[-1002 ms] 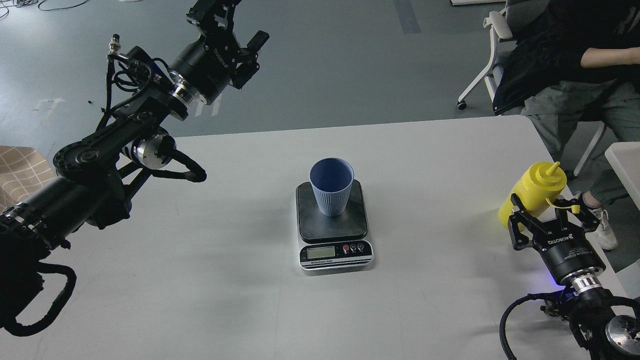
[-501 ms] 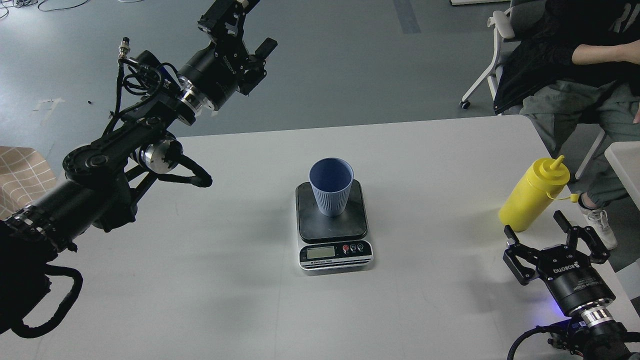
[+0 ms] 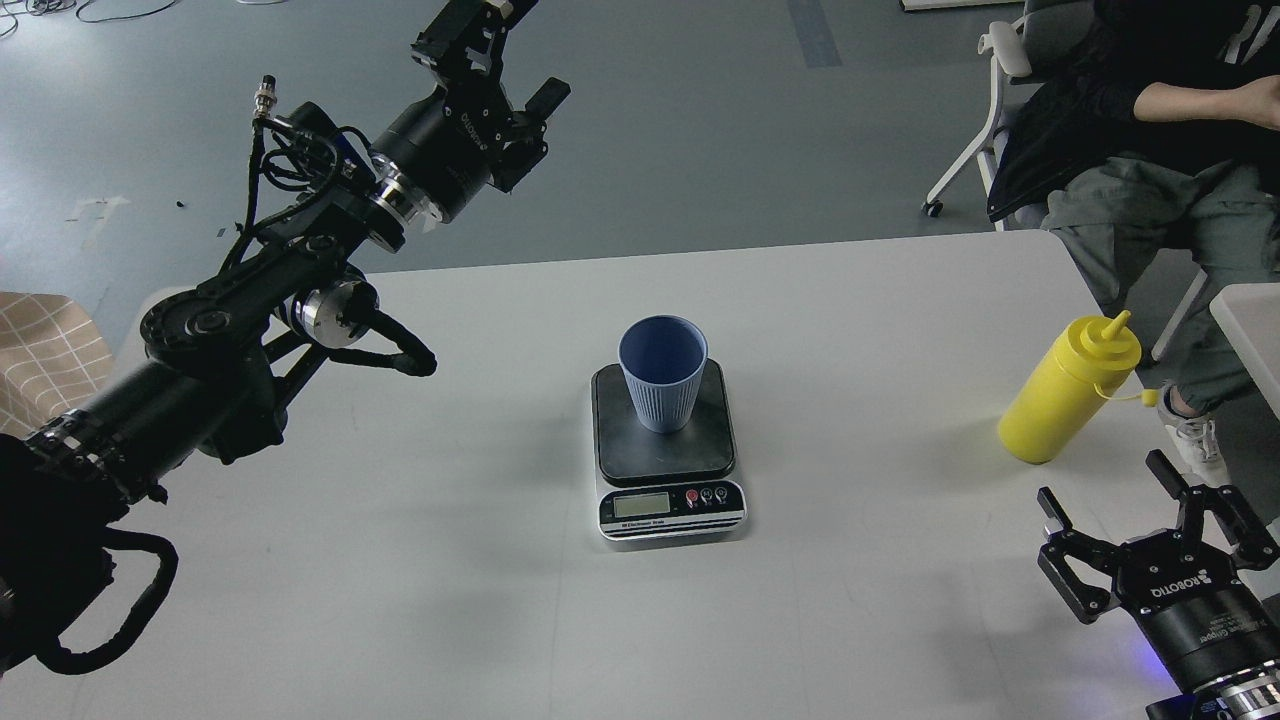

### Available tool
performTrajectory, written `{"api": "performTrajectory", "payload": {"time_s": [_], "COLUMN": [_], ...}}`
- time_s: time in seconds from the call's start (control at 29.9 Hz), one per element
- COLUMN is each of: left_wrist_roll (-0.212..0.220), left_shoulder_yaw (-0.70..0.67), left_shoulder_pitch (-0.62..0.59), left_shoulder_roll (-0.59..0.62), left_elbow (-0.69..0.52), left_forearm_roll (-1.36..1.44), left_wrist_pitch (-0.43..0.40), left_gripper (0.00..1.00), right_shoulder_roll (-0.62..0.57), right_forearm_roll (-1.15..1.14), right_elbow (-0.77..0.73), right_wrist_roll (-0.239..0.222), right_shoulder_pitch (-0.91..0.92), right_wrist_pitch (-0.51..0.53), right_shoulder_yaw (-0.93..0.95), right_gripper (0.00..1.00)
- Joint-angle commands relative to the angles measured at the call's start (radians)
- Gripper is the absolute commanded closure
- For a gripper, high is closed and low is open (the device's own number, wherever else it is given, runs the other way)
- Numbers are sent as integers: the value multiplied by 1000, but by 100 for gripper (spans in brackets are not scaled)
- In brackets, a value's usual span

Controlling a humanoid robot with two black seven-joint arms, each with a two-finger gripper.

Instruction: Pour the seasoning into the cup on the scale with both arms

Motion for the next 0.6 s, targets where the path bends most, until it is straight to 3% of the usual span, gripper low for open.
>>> {"api": "performTrajectory", "payload": {"time_s": [0.0, 0.57], "left_wrist_roll": [0, 0], "left_shoulder_yaw": [-4, -7], "left_shoulder_pitch": [0, 0], "left_shoulder_roll": [0, 1], "left_elbow": [0, -8], "left_forearm_roll": [-1, -3], "left_wrist_pitch": [0, 0], "left_gripper": [2, 2], "right_shoulder_roll": [-26, -94], "right_forearm_roll": [-5, -7], "right_elbow": [70, 194], "right_wrist_roll": [0, 0], "right_shoulder_pitch": [-47, -58], "right_wrist_pitch": [0, 0], "right_shoulder_yaw": [38, 207], "right_gripper": [1, 1]}}
